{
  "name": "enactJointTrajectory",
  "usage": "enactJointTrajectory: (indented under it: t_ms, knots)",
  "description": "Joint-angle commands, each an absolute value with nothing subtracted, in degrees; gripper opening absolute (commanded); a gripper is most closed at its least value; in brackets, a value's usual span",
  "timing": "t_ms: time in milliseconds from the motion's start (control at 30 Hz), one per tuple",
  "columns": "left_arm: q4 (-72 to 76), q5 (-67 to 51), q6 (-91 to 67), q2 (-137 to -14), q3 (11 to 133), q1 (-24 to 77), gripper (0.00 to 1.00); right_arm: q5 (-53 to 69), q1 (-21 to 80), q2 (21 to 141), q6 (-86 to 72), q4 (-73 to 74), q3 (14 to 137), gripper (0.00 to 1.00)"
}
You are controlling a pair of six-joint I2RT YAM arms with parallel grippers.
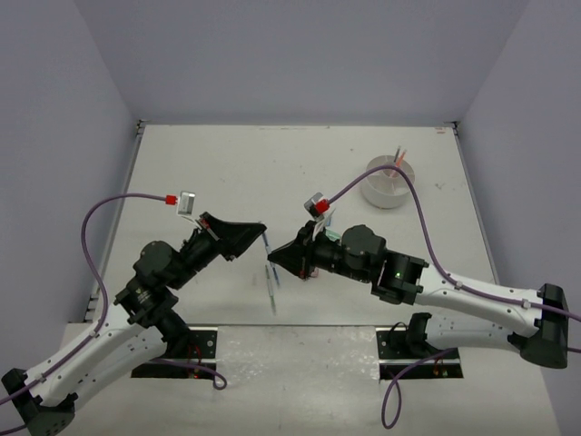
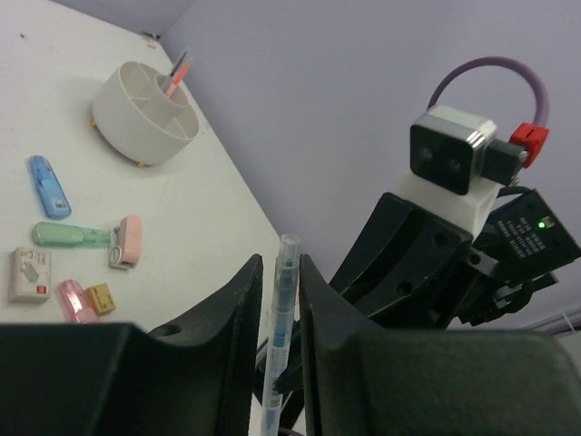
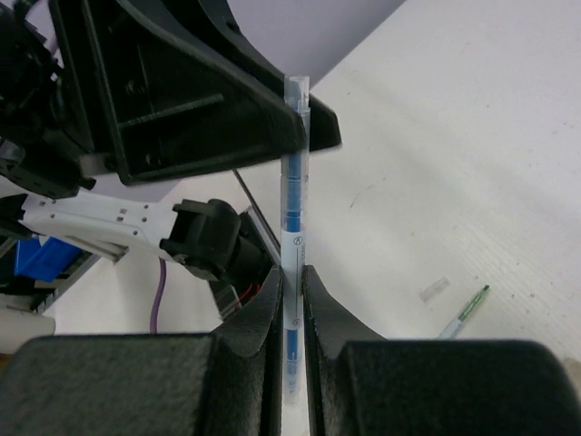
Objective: Sort the stationery into containers
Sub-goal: Close the pen cap on the pen.
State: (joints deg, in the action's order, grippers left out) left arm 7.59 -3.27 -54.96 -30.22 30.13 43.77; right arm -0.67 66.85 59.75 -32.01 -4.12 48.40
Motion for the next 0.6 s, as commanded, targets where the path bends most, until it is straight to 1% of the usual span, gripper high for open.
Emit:
enactJointTrajectory:
  t_ms: [0, 67, 133, 200, 267, 333, 500, 533, 567]
  knots:
    - [1.76, -3.52, -54.93, -30.41, 30.67, 43.95, 0.38, -0.97, 67.06, 60.47, -31.98, -12.74, 50.55, 0.00]
    - [1.67, -3.60, -54.84, -30.50, 30.92, 43.95, 0.38, -0.88, 67.04, 60.91, -32.26, -12.83, 50.20, 0.00]
    - [1.82, -3.98, -54.56, -30.81, 31.09, 43.95, 0.36, -0.81, 66.99, 61.30, -32.65, -12.77, 49.94, 0.00]
    - [2.24, -4.44, -54.27, -31.11, 31.11, 43.95, 0.21, -0.62, 67.06, 61.48, -33.00, -13.01, 49.92, 0.00]
    - [3.08, -5.35, -54.09, -31.34, 31.04, 43.95, 0.14, -0.37, 66.99, 61.73, -33.18, -13.32, 49.99, 0.00]
    - [5.58, -6.90, -53.97, -31.54, 30.62, 43.95, 0.01, -0.43, 67.05, 62.19, -33.30, -13.28, 50.17, 0.00]
    - [11.03, -12.96, -52.18, -31.54, 30.64, 43.95, 0.00, 0.85, 67.02, 63.88, -33.84, -13.45, 50.67, 0.00]
    - [11.96, -13.81, -51.43, -31.25, 30.95, 43.95, 0.00, 2.44, 67.06, 64.59, -34.02, -13.63, 50.78, 0.10]
    - [12.50, -14.34, -50.78, -31.02, 31.30, 43.95, 0.00, 3.71, 67.06, 65.23, -34.19, -13.79, 50.90, 0.28]
